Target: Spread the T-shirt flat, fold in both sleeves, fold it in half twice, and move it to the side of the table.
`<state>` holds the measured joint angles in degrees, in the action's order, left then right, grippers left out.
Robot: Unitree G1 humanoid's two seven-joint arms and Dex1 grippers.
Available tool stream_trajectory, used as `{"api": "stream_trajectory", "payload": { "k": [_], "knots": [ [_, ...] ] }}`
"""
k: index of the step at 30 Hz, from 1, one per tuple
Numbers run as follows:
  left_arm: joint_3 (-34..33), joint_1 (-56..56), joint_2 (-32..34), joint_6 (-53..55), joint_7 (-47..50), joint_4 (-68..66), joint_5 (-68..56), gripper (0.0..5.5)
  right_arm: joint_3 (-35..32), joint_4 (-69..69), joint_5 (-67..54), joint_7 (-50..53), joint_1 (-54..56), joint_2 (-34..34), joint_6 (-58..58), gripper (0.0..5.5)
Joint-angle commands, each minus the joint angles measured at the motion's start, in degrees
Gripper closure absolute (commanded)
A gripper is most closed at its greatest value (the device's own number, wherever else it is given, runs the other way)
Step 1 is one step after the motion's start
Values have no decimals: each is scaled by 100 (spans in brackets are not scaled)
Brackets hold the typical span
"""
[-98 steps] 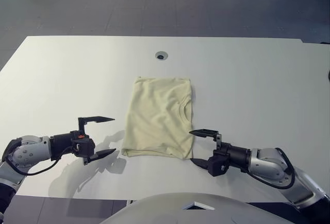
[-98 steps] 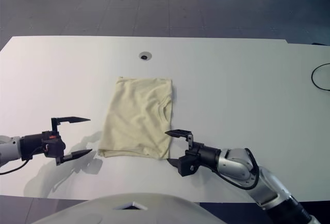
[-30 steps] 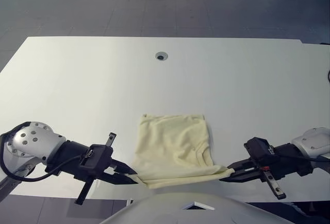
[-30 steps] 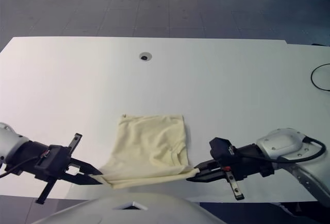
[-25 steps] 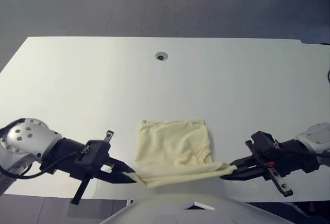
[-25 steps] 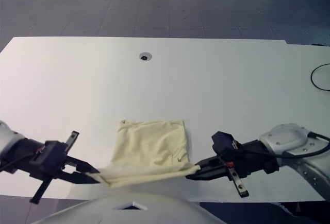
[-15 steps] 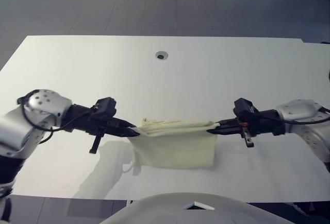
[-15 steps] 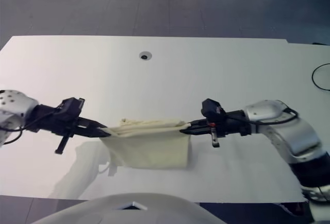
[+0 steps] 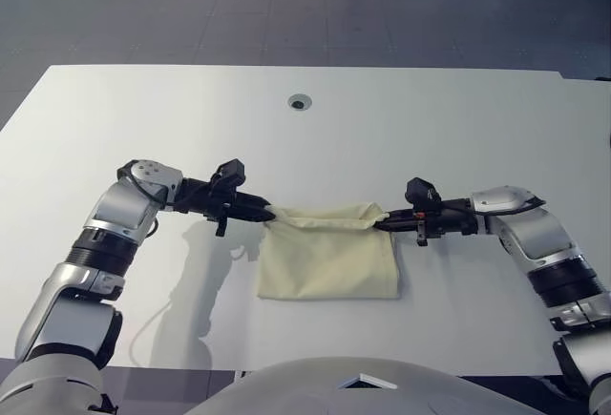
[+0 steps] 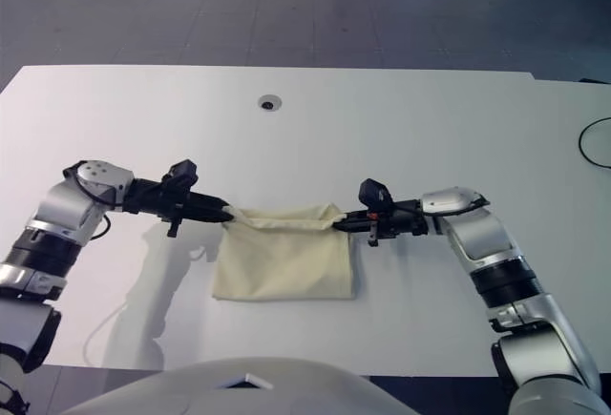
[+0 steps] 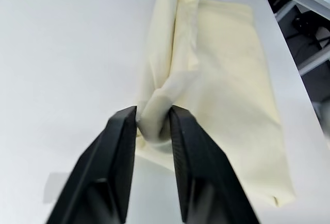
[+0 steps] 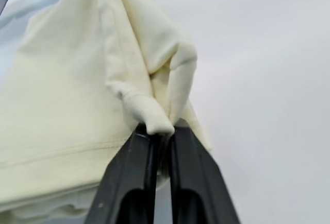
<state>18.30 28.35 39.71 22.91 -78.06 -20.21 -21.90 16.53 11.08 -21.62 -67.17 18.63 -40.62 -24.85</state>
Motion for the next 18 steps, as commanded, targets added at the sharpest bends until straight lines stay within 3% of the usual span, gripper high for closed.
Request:
{"api": "stream_trajectory", "payload": {
  "k": [1, 7, 10, 15, 18],
  "knots": [
    [-274, 236, -338, -345, 556, -729, 374, 355, -485, 556, -242, 377, 258, 384, -683, 436],
    [-609, 239, -575, -1011, 1392, -1309, 877, 260, -1418, 954, -599, 1461, 555, 929, -1699, 344],
    [-962, -7, -481, -1177, 1640, -840, 809, 205, -1705, 239, -795, 1674, 488, 957, -1936, 291],
    [-1700, -680, -500, -411, 2035, 1084, 80, 118, -1336, -1711, -1335, 1377, -65, 964, -2474, 372],
    [-2018, -925, -566, -188, 2575, 1851, -19, 169, -983, -2146, -1711, 1241, -135, 1063, -2998, 422]
  ]
}}
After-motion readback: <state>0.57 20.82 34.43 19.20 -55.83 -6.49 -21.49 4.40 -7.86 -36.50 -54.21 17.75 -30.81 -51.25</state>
